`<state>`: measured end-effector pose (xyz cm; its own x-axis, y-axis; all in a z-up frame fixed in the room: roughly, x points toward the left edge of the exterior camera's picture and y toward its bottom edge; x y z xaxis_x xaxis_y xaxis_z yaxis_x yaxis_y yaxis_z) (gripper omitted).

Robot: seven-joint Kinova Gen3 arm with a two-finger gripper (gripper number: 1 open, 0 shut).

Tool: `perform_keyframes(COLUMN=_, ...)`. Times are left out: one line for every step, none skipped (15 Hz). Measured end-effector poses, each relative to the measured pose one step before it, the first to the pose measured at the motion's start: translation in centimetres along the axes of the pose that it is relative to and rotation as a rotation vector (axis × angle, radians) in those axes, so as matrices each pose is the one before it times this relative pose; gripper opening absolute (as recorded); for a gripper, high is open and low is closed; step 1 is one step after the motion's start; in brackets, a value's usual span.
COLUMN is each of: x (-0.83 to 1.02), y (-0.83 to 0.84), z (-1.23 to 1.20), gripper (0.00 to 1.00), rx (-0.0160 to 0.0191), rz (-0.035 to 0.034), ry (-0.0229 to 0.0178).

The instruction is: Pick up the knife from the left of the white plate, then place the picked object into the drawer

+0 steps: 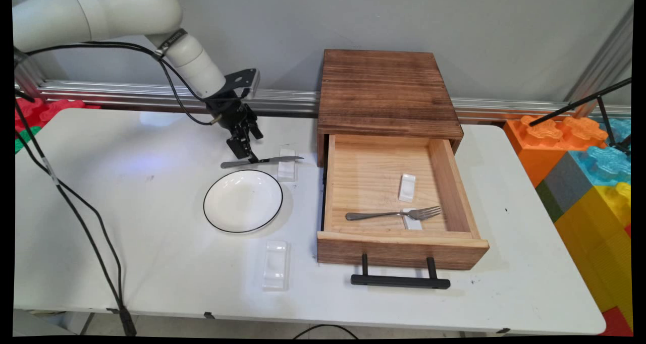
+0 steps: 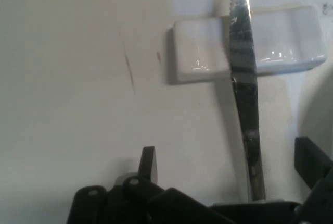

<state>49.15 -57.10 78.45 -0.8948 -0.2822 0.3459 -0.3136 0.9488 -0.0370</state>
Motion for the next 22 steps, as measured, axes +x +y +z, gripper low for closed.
perform_keyframes(x=-0.001, y=-0.029, z=0.314, gripper=1.0, rx=-0.00428, rz=0.00084, ry=0.00004)
perform_keyframes(x=0.017, y=-0.01, z=0.188, gripper=1.0, rx=-0.00261, rz=0.00094, ry=0.00022)
perform_keyframes(x=0.001, y=-0.009, z=0.265, gripper=1.0, rx=-0.00358, rz=0.00091, ry=-0.00008)
perform_keyframes(x=0.0, y=0.008, z=0.235, gripper=1.0, rx=-0.00327, rz=0.00104, ry=-0.00024)
perform_keyframes(x=-0.029, y=0.006, z=0.268, gripper=1.0, rx=-0.00264, rz=0.00148, ry=-0.00105)
perform_keyframes(x=-0.008, y=-0.009, z=0.181, gripper=1.0, rx=-0.00106, rz=0.00127, ry=-0.00039)
perform_keyframes(x=-0.008, y=0.004, z=0.187, gripper=1.0, rx=-0.0009, rz=0.00165, ry=-0.00077)
perform_keyframes(x=-0.01, y=0.002, z=0.144, gripper=1.0, rx=0.0009, rz=0.00138, ry=0.00038)
perform_keyframes(x=0.05, y=-0.01, z=0.121, gripper=1.0, rx=0.00049, rz=0.0021, ry=0.00021)
perform_keyframes(x=0.024, y=-0.009, z=0.068, gripper=1.0, rx=0.00117, rz=0.0011, ry=0.00075)
perform_keyframes(x=0.039, y=-0.008, z=0.083, gripper=0.0, rx=0.00165, rz=0.00194, ry=0.00089)
perform_keyframes(x=0.065, y=-0.003, z=0.048, gripper=0.0, rx=0.00212, rz=0.00229, ry=0.0019)
perform_keyframes(x=0.047, y=0.015, z=0.055, gripper=0.0, rx=0.00277, rz=0.00189, ry=0.00084)
perform_keyframes(x=0.041, y=0.015, z=0.037, gripper=0.0, rx=0.00188, rz=0.00089, ry=0.00063)
perform_keyframes(x=0.032, y=0.048, z=0.001, gripper=0.0, rx=0.00185, rz=0.00051, ry=0.00015)
perform_keyframes(x=0.039, y=0.067, z=-0.021, gripper=0.0, rx=0.00143, rz=-0.00067, ry=-0.0001)
perform_keyframes(x=-0.03, y=0.121, z=-0.058, gripper=0.0, rx=-0.0001, rz=-0.00275, ry=-0.00075)
perform_keyframes(x=-0.034, y=0.102, z=-0.049, gripper=0.0, rx=-0.00049, rz=-0.00233, ry=-0.00053)
perform_keyframes(x=-0.04, y=0.147, z=-0.065, gripper=0.0, rx=-0.00092, rz=-0.00267, ry=-0.001)
perform_keyframes(x=-0.056, y=0.13, z=-0.082, gripper=0.0, rx=-0.00069, rz=-0.00232, ry=-0.00063)
perform_keyframes(x=-0.048, y=0.183, z=-0.11, gripper=0.0, rx=-0.00127, rz=-0.00244, ry=-0.00099)
perform_keyframes(x=-0.024, y=0.199, z=-0.159, gripper=0.0, rx=-0.0011, rz=-0.00181, ry=-0.00105)
